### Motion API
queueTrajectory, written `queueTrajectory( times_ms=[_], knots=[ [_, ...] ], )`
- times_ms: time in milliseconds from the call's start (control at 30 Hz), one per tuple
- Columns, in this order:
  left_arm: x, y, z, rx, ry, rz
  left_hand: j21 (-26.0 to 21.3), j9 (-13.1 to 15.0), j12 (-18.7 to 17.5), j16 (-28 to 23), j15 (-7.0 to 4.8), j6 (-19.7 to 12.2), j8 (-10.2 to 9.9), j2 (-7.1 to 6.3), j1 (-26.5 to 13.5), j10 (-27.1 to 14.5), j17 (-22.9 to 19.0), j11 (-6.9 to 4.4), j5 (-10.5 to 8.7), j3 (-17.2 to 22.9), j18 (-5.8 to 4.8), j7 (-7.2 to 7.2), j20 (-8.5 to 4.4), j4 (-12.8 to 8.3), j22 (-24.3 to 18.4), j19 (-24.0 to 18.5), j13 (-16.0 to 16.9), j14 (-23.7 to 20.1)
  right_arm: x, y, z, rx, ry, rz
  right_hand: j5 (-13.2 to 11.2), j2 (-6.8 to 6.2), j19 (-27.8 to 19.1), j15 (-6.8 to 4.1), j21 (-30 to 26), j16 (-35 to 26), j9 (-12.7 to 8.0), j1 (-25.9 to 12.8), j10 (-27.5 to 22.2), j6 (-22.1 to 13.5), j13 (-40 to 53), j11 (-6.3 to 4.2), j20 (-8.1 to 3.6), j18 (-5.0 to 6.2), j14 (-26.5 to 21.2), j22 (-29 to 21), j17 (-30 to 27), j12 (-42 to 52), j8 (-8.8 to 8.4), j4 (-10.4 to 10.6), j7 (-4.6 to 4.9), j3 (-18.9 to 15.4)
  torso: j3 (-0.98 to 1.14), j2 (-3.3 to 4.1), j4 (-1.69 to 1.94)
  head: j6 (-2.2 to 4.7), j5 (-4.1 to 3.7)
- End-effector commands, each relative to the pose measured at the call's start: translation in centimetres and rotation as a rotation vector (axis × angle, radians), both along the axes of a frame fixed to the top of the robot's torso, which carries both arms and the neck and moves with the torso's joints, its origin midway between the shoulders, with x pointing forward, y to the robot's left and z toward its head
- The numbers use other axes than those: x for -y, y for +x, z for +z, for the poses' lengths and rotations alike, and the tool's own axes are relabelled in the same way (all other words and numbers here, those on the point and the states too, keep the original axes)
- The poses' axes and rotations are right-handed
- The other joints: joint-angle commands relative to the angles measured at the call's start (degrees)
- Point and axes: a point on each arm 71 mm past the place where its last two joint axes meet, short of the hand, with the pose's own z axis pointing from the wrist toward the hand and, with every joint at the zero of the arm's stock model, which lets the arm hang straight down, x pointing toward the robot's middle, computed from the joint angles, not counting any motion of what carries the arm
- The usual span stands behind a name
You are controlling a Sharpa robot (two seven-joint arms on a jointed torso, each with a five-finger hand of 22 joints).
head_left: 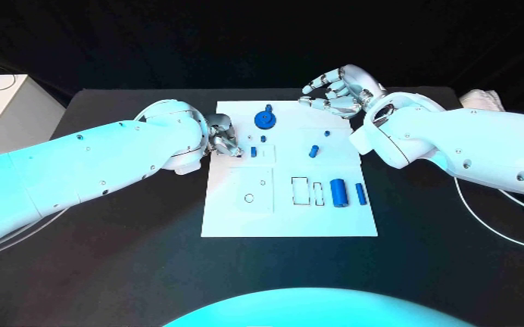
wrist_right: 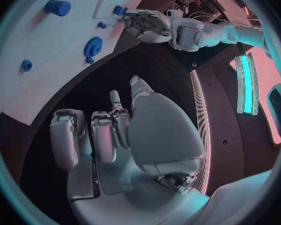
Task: Assemble the parts on the task board
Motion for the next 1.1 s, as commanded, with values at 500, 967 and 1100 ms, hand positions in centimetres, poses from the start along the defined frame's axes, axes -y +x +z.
queueTrajectory(
  times_ms=[500, 967, 1100],
  knots=[
    [-0.02, -0.38, -1.05, -0.057, 0.038, -0.019, 0.13, 1.89, -0.83, 0.30, -0.37, 2.47, 0.34, 0.48, -0.30, -0.48, 14.95, -0.10, -0.22, 5.53, -0.50, -2.31, 0.08, -5.92, -0.35, 0.07, -1.09, 6.12, -0.11, -0.02, -0.03, 0.001, -0.001, 0.013, 0.37, -0.19, 3.51, 0.02, -0.17, -0.26, -0.05, -0.58, -0.28, -0.05, 8.01, -0.08, 0.15, 1.03, 5.33, 11.59, 11.77, -0.10, 0.23, 0.03, 0.17, 0.31, 0.00, 0.00, -0.01, -0.18, -0.11],
    [-0.06, -0.18, -1.08, -0.062, 0.023, -0.007, -0.44, 0.05, -1.02, -0.01, -0.49, 2.81, 0.84, -0.69, -4.90, -1.04, 14.29, -0.25, -0.98, -1.96, -0.37, -2.67, -0.01, 0.02, -1.01, -0.35, -2.08, 5.91, -0.02, 0.02, -0.06, 0.000, -0.002, 0.011, 0.46, -0.18, 3.43, 0.01, -0.40, -0.36, -0.06, -0.69, -0.35, -0.06, 7.94, -0.09, 0.14, 1.08, 5.28, 11.46, 11.58, -0.17, 0.24, -0.02, 0.16, 0.37, 0.02, -0.02, -0.01, -0.30, -0.18],
    [-0.07, -0.14, -1.08, -0.062, 0.022, -0.004, -0.47, -0.31, -0.93, -0.01, -0.50, 2.95, 1.00, -0.74, -5.63, -1.09, 14.29, -0.26, -0.95, -3.39, -0.38, -2.68, -0.04, 1.35, -0.97, -0.30, -2.14, 5.91, 0.00, 0.04, -0.09, -0.001, -0.003, 0.011, 0.46, -0.18, 3.43, 0.01, -0.40, -0.36, -0.06, -0.69, -0.35, -0.06, 7.94, -0.09, 0.14, 1.08, 5.28, 11.46, 11.58, -0.17, 0.24, -0.02, 0.16, 0.37, 0.03, 0.00, -0.02, -0.28, -0.13]
  ],
)
